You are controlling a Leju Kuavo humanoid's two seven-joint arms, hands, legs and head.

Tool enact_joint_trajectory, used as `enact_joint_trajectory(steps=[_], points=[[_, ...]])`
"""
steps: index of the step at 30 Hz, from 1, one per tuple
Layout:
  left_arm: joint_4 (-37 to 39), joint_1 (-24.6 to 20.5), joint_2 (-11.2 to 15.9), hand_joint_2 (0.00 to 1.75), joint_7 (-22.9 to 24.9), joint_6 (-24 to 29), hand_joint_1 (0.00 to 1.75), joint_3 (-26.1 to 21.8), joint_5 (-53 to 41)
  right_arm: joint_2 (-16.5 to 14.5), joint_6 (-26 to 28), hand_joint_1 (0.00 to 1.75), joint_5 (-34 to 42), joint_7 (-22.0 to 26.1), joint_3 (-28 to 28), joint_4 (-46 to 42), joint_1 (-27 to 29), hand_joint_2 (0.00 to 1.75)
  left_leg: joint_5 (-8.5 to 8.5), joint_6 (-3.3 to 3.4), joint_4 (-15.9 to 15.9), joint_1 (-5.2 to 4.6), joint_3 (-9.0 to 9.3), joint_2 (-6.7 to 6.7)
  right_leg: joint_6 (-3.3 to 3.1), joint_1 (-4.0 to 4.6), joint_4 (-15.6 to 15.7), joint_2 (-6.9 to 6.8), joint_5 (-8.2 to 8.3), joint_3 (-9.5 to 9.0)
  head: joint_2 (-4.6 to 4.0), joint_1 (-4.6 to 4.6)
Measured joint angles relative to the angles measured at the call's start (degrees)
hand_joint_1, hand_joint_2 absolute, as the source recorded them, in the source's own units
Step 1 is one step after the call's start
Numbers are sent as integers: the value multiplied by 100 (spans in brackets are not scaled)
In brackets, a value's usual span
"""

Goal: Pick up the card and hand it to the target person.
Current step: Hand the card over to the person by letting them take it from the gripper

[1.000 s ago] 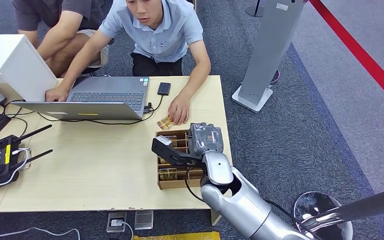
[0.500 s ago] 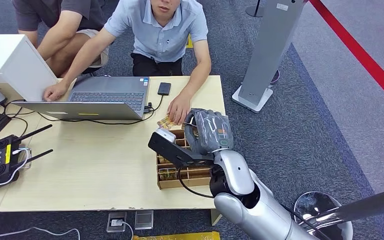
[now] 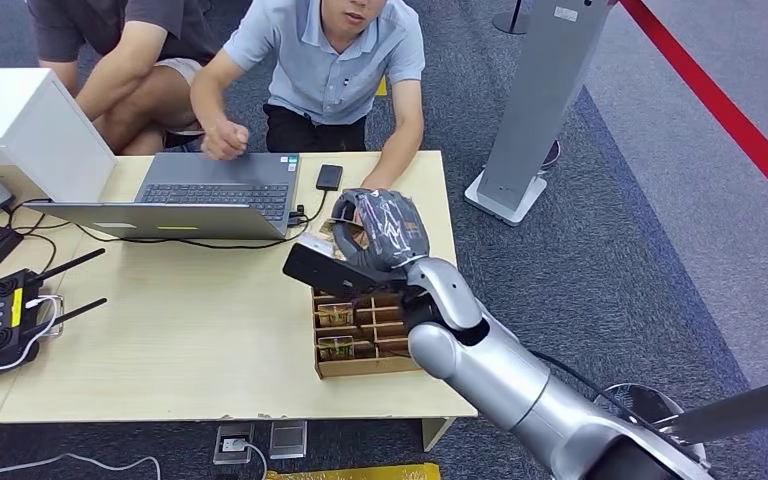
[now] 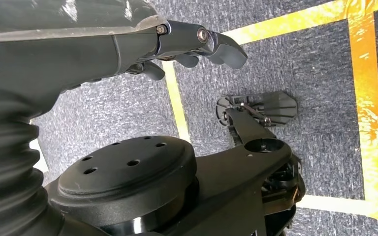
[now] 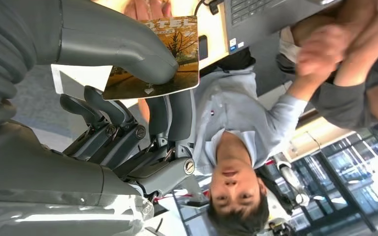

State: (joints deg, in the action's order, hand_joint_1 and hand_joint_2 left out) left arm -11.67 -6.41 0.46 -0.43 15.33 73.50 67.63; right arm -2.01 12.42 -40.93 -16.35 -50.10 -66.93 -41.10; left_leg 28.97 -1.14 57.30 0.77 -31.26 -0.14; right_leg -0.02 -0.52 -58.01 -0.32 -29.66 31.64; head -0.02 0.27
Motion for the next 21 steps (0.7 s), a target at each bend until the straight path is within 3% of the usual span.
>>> enact_joint_trajectory(steps=[3,8,21], points=[[0,-2,0,175,56,-8,0,2,-40,-148,-87,175,63,127,-48,810,-398,175,0,0,0,0,-2,0,0,0,0,-2,0,3,0,2],[0,3,1,175,122,15,0,2,2,-394,-309,175,-87,-125,-170,2159,-1028,175,0,0,1,-1,-1,-1,0,0,1,-3,0,6,0,1],[0,6,2,175,155,21,0,4,22,-829,-131,175,-178,-284,-418,3801,-1670,175,0,0,1,0,-1,3,-1,0,1,4,1,12,0,-3]])
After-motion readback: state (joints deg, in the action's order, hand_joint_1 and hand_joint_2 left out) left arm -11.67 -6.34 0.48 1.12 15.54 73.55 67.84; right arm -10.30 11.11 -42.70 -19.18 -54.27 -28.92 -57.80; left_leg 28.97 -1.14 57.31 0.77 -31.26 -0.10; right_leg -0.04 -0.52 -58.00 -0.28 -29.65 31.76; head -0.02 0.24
